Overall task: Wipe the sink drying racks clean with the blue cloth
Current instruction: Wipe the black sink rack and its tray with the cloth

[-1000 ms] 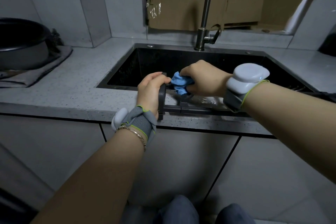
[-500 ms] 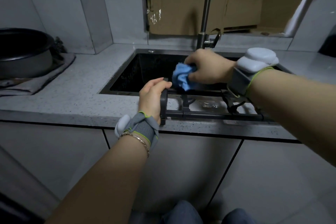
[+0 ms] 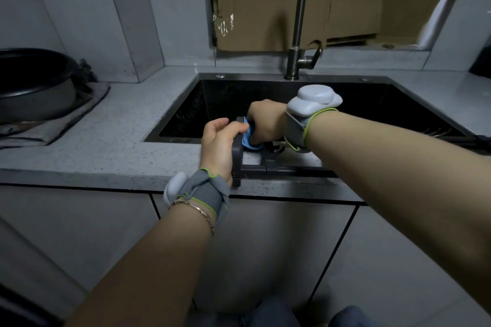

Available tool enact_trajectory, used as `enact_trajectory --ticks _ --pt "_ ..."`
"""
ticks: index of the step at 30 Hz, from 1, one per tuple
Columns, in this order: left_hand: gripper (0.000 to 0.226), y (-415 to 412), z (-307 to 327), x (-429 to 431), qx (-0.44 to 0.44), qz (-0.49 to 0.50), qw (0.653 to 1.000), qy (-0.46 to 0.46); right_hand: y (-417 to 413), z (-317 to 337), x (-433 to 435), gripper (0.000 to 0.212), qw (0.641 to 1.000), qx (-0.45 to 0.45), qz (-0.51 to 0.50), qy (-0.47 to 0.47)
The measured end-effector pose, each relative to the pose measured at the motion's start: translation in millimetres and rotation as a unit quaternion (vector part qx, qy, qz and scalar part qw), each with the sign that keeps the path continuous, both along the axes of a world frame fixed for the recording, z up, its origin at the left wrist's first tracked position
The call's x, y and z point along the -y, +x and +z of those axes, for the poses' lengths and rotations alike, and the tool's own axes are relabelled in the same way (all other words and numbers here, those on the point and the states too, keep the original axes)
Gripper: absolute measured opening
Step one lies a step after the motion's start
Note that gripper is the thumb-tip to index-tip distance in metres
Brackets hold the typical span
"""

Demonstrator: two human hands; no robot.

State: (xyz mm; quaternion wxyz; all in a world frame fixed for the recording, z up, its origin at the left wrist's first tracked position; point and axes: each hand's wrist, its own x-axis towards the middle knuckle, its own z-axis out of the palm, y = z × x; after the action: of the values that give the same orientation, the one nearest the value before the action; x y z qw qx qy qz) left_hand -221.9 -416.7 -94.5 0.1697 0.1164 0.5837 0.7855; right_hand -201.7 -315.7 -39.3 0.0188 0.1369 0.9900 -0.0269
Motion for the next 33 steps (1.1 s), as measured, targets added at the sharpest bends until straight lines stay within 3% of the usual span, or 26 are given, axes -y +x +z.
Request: enact_trajectory --ticks 7,11,15,17,20,21,23,25,27,33 --pt "0.062 0 -2 -2 -0.005 0.011 1.0 -0.003 -2 14 -6 0.027 0.999 0.034 -0.031 -0.004" --pt "0.059 -1 -3 -3 -0.006 -0.007 1.0 -0.004 -4 -4 -2 0.022 0.998 -0.043 -0.033 -0.027" --pt "0.059 -1 -3 -1 -0.002 0.003 1.0 -0.001 1 -13 -8 0.022 0.985 -0.1 -0.062 -0.127" --pt "0.06 0 -2 -1 0.001 0.008 1.0 0.006 0 -11 -21 0.012 0.962 -0.16 -0.114 -0.19" --pt "0.076 2 0 -1 0.006 0.011 1.0 -0.001 10 2 -51 0.014 0.894 -0.285 -0.202 -0.279" --pt "0.076 3 0 -1 0.006 0.012 1.0 -0.008 16 7 -58 0.015 0.894 -0.289 -0.2 -0.279" --pt "0.079 3 -1 -2 0.008 0.009 1.0 -0.015 29 14 -63 0.014 0.923 -0.239 -0.16 -0.256" --pt "0.085 2 -1 0 0.008 0.007 1.0 -0.014 38 14 -52 0.015 0.967 -0.127 -0.099 -0.198" --pt "0.081 4 1 0 0.008 0.001 1.0 -0.015 40 6 -42 0.019 0.985 -0.036 -0.065 -0.156" --pt "0.071 3 -1 0 0.005 0.006 1.0 -0.008 45 2 -47 0.014 0.995 -0.018 -0.037 -0.088"
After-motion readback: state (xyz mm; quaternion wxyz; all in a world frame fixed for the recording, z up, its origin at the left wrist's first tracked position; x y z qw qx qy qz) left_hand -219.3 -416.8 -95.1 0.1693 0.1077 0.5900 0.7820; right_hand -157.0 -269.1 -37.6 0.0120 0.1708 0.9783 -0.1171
